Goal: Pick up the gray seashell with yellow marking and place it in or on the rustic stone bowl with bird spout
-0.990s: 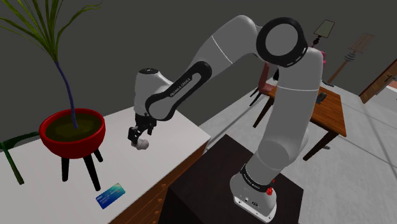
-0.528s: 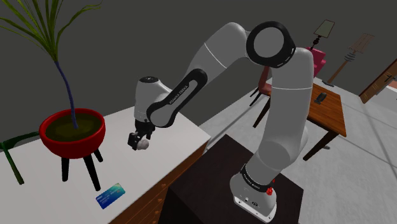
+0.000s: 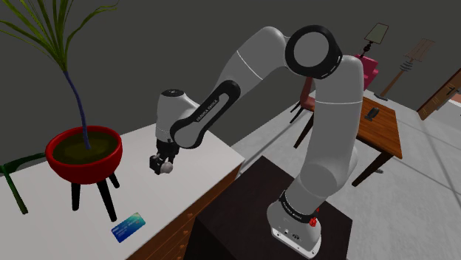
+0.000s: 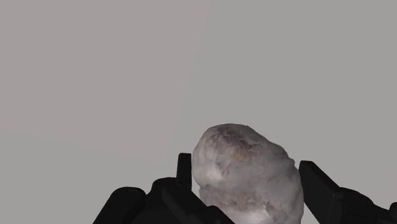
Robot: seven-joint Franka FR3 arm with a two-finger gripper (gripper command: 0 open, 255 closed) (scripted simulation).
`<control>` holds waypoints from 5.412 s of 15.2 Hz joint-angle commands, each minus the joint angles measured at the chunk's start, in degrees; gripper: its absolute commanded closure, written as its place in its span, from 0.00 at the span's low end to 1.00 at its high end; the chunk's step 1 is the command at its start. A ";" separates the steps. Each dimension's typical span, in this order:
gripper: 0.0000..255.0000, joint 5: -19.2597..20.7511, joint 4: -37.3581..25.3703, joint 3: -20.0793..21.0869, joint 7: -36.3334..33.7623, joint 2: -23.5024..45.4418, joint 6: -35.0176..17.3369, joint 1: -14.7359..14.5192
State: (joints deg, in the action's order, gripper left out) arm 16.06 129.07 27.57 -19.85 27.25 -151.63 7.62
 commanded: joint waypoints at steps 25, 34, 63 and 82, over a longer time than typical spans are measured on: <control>1.00 -9.91 0.63 7.35 6.14 -12.15 10.37 5.73; 1.00 -15.05 -0.66 9.46 9.34 -18.17 16.62 7.49; 1.00 -10.22 -25.27 -2.35 33.12 -5.76 31.07 20.81; 1.00 -6.47 -29.76 -5.48 35.09 4.70 25.73 20.98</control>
State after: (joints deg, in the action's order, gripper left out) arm 9.49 99.24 22.17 15.23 31.73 -125.57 28.61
